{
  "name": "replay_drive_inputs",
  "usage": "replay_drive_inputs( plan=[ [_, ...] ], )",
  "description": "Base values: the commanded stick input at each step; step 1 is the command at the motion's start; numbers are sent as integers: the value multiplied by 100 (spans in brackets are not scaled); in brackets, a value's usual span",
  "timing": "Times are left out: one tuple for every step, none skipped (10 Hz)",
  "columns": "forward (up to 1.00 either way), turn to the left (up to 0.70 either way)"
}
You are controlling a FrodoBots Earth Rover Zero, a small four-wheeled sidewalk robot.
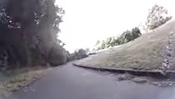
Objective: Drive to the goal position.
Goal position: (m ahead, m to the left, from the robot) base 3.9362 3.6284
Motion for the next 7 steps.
replay_drive_inputs(
  plan=[
    [100, 40],
    [100, 40],
    [100, 40],
    [100, 40],
    [100, 40],
    [100, 40],
    [100, 40]
  ],
)
